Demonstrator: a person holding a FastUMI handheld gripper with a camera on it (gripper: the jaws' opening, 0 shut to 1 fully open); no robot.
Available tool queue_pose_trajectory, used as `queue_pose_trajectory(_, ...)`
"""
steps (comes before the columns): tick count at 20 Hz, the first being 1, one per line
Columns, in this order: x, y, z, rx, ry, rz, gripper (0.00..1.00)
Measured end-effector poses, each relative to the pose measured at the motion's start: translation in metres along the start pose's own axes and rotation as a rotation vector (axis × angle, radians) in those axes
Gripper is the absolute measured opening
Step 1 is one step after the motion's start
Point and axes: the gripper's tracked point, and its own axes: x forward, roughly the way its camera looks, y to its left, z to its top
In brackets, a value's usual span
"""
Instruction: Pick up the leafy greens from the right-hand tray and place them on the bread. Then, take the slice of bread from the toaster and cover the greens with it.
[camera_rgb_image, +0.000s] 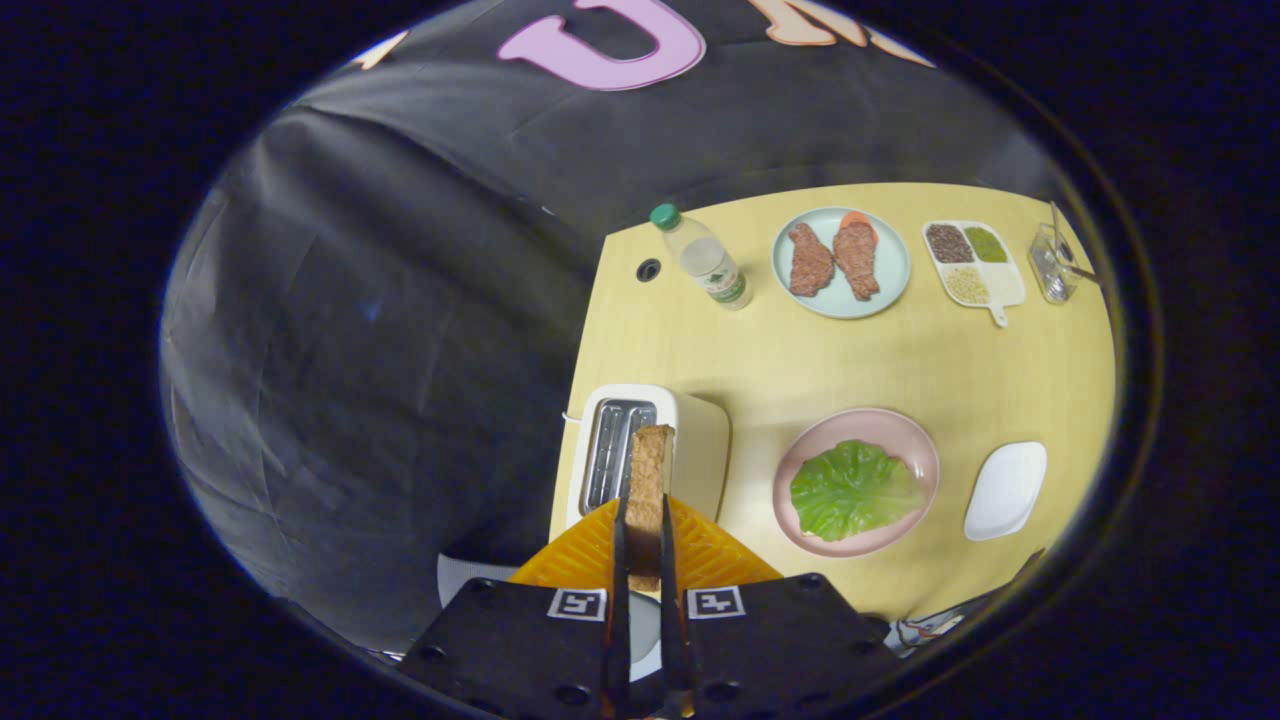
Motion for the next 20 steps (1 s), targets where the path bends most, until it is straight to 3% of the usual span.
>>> queue_pose_trajectory(6, -0.007, -0.058, -0.006, 0.117, -0.045, 0.062, 0.15)
queue_pose_trajectory(12, 0.034, -0.122, -0.029, 0.224, -0.053, 0.062, 0.15)
queue_pose_trajectory(20, 0.077, -0.178, -0.040, 0.241, -0.040, 0.036, 0.15)
